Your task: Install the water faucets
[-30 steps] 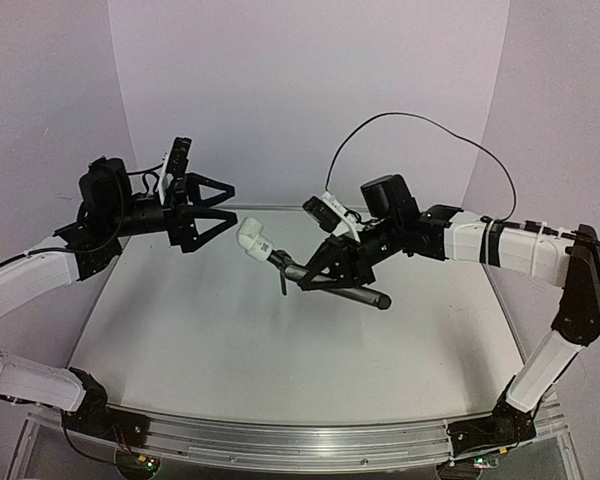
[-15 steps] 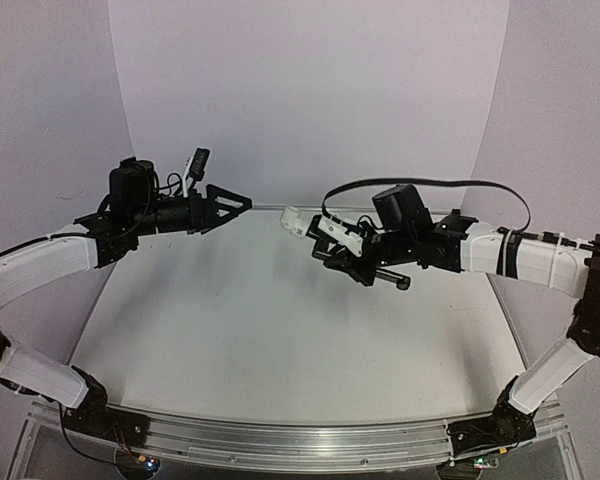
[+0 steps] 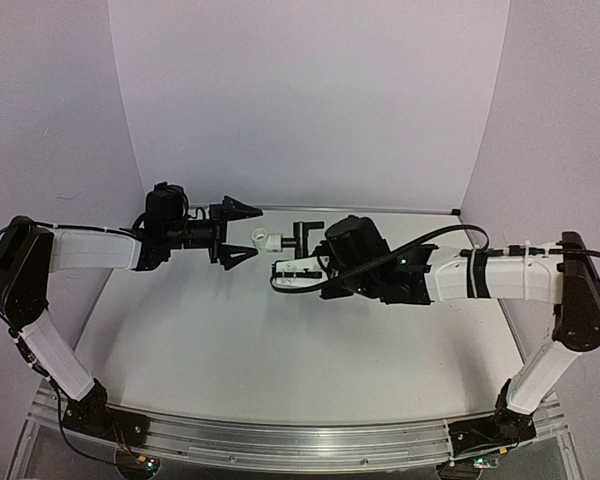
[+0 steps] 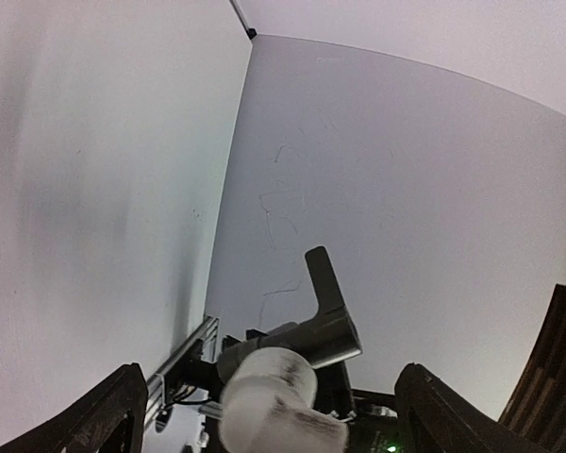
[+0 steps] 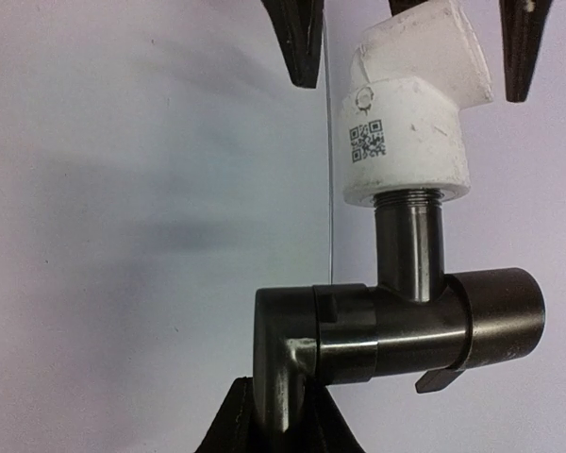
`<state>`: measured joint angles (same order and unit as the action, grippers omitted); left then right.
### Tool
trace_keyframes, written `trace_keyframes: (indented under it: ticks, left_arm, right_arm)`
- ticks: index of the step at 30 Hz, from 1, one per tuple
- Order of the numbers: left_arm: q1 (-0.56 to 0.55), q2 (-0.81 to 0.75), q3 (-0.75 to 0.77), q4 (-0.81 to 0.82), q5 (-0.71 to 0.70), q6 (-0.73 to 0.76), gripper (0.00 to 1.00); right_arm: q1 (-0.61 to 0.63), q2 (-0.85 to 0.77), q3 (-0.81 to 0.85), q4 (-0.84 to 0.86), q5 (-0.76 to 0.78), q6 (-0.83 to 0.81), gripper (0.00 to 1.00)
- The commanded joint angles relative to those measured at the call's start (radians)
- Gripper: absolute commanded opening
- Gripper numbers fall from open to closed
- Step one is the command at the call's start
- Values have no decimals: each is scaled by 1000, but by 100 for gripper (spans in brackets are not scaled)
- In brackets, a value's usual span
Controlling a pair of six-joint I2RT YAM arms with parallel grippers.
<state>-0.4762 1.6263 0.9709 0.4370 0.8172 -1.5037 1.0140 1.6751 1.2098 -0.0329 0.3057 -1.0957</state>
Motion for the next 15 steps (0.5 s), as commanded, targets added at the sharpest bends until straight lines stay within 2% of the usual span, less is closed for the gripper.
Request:
trace_keyframes:
  ticks: [1,11,15]
  left_arm:
    - [-10,-5,2,135,24,-128,93]
    - [-32,24,-9,71,-13,-126,94]
    - [-45,47,31,57,0,-120,90]
  right_arm:
    - [26,38,38,176,160,-114,0]
    - [46,75,48,254,212,-121,0]
    - [58,91,44,296,254,-163,0]
